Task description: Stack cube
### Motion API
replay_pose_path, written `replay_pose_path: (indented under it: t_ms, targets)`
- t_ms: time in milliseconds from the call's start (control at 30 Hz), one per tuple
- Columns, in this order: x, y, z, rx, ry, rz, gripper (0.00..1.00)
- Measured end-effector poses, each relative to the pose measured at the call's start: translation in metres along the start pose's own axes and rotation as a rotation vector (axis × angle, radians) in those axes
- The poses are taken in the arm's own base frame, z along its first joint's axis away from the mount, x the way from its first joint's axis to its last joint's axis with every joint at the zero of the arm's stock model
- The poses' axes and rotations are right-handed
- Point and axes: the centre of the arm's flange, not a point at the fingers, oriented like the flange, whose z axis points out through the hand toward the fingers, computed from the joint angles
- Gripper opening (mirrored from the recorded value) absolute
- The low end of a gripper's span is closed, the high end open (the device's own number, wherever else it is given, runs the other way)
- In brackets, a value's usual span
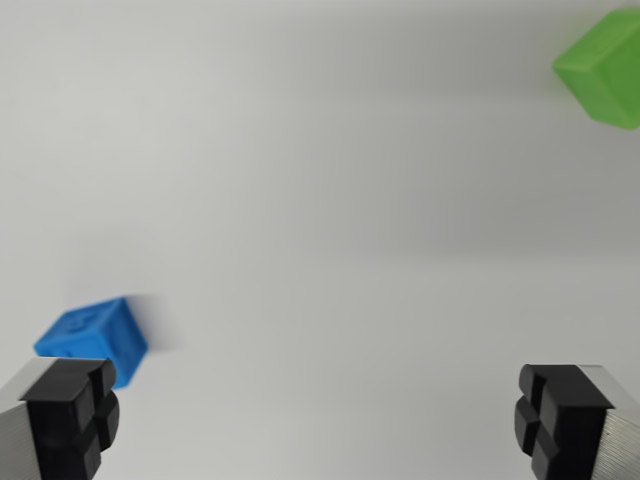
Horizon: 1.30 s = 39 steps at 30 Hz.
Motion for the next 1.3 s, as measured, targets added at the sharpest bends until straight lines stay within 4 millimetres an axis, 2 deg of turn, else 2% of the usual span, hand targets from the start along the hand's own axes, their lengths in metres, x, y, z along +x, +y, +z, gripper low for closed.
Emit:
replay_pose_path:
  t_ms: [700,1300]
  targets:
    - [-0.002,0.000,0.003,-0.002,-0.002,-0.002,1.00]
    - [-0.020,-0.001,0.020,0.001,0.000,-0.021,1.00]
